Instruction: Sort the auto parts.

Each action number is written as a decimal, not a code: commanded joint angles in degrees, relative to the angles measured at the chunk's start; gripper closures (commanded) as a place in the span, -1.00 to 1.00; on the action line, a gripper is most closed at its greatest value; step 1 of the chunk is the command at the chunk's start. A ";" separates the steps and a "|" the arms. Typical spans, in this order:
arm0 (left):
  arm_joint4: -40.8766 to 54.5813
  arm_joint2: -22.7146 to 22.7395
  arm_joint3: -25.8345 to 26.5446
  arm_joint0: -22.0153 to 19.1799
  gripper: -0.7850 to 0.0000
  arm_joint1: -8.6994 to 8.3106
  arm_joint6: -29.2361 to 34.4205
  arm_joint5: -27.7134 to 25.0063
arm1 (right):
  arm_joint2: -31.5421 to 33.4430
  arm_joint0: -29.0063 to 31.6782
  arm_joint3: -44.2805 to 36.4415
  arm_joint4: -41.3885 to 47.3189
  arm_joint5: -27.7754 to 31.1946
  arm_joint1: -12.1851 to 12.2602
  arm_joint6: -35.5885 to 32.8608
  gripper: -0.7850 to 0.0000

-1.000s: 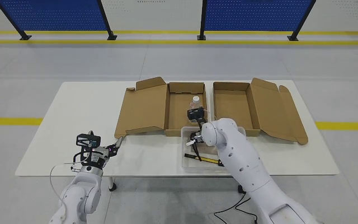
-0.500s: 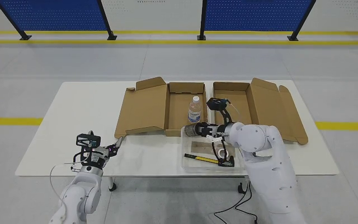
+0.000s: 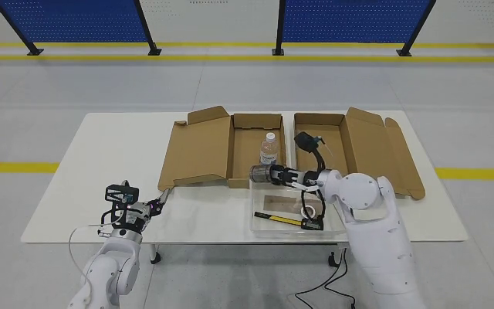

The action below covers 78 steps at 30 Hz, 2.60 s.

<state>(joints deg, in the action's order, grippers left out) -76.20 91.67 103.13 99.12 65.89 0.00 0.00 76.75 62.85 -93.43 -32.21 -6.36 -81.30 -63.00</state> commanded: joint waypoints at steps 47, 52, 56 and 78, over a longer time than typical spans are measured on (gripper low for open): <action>0.00 0.00 0.00 0.00 -1.00 0.00 0.00 0.00 | -35.63 -35.60 60.59 -17.02 -0.47 -14.29 16.81 0.65; 0.00 0.00 0.00 0.00 -1.00 0.00 0.00 0.00 | -35.83 -36.47 62.37 -16.78 -0.09 -15.14 17.31 0.47; 0.00 0.00 0.00 0.00 -1.00 0.00 0.00 0.00 | -35.84 -36.91 62.40 -17.10 0.09 -15.56 18.53 0.31; 0.00 0.00 0.00 0.00 -1.00 0.00 0.00 0.00 | -22.07 -16.58 15.06 -38.04 -3.76 -6.14 4.19 0.15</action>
<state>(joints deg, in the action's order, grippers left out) -76.20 91.67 103.13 99.12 65.89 0.00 0.00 52.53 43.38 -72.63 -68.05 -10.79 -88.43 -55.44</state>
